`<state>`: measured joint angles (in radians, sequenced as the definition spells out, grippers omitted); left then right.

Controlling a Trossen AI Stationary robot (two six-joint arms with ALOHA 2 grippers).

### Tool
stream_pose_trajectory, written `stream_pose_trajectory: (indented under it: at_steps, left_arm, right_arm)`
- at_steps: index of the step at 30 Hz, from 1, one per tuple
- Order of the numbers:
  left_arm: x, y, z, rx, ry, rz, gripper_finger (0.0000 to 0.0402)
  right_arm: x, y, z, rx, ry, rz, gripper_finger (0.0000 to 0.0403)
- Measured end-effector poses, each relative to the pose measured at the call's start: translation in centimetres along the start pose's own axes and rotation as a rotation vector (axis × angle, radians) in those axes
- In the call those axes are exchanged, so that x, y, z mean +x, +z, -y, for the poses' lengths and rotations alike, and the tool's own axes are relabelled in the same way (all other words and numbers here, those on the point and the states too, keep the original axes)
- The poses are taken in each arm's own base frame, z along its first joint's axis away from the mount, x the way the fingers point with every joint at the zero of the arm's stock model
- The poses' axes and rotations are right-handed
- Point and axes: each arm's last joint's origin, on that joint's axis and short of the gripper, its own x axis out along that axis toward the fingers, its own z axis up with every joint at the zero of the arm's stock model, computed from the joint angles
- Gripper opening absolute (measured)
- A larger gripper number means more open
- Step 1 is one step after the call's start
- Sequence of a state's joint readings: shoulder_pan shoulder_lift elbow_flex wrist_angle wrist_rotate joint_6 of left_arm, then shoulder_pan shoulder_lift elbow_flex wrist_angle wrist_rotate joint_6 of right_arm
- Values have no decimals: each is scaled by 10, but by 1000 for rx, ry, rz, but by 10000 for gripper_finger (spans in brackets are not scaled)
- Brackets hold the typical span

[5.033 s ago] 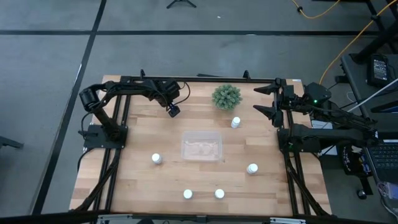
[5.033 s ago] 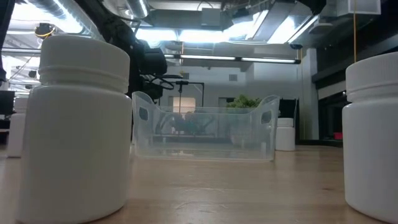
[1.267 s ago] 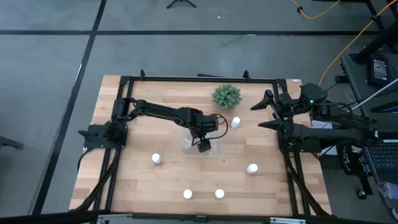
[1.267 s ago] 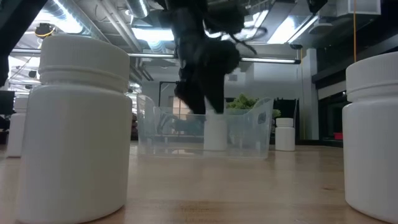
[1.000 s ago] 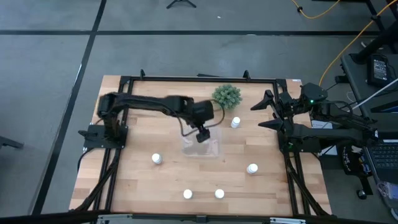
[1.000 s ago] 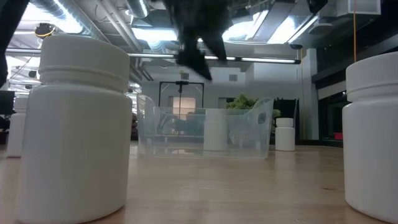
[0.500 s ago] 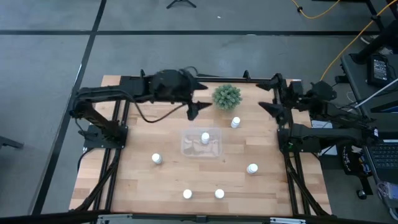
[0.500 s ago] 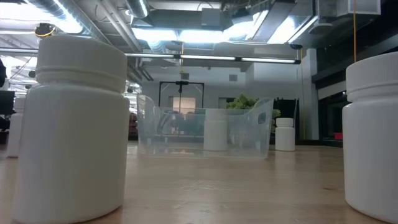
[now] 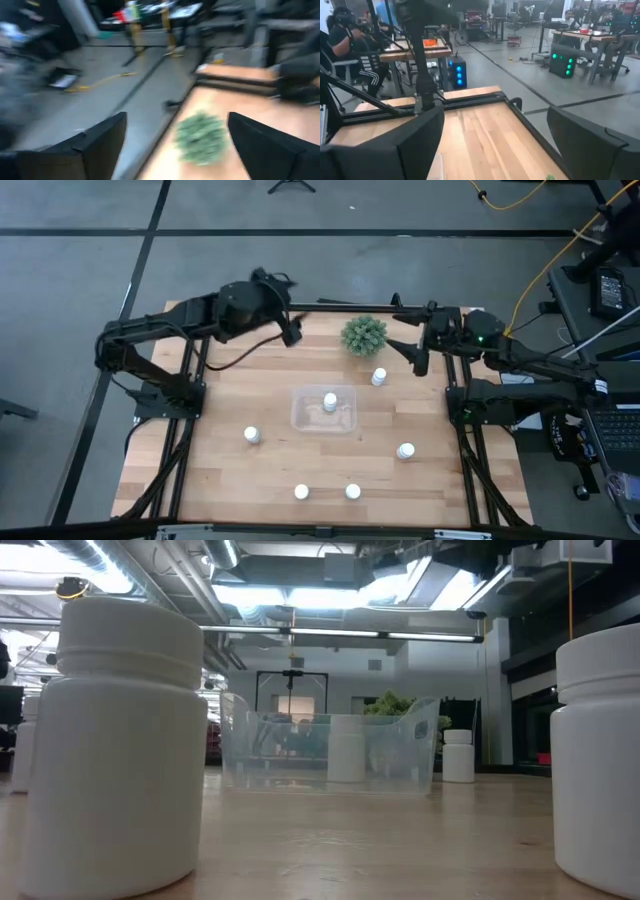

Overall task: Pick and place pill bottles into a basket
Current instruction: Put the white pill bottle into the transparent bin

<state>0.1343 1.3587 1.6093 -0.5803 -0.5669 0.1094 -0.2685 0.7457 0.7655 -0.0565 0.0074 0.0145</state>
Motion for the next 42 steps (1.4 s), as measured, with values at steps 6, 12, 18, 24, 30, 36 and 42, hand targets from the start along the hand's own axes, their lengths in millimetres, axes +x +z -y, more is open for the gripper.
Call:
stream_pose_trajectory:
  at_steps: [6,12,18,24,30,36,42]
  left_arm:
    - [-22,2,-39,36,288,-12,338]
    - [-49,-5,-76,3,368,-40,338]
    - [-61,-12,-98,-63,386,-50,338]
    - [-54,-27,-102,-74,371,-103,338]
    - [-42,-41,-99,-106,352,-141,338]
    - [-35,-45,-96,-139,340,-138,338]
    - [-34,-44,-96,-164,344,-119,338]
  right_arm:
    - [3,-6,7,-10,-82,-170,354]
    - [12,-26,10,51,-114,-406,354]
    - [26,-35,10,7,-95,-460,354]
    - [33,-56,11,151,-145,-642,354]
    - [40,-76,9,225,-175,-813,354]
    - [52,-101,7,329,-170,-1001,354]
    - [68,-125,8,348,-179,-1125,354]
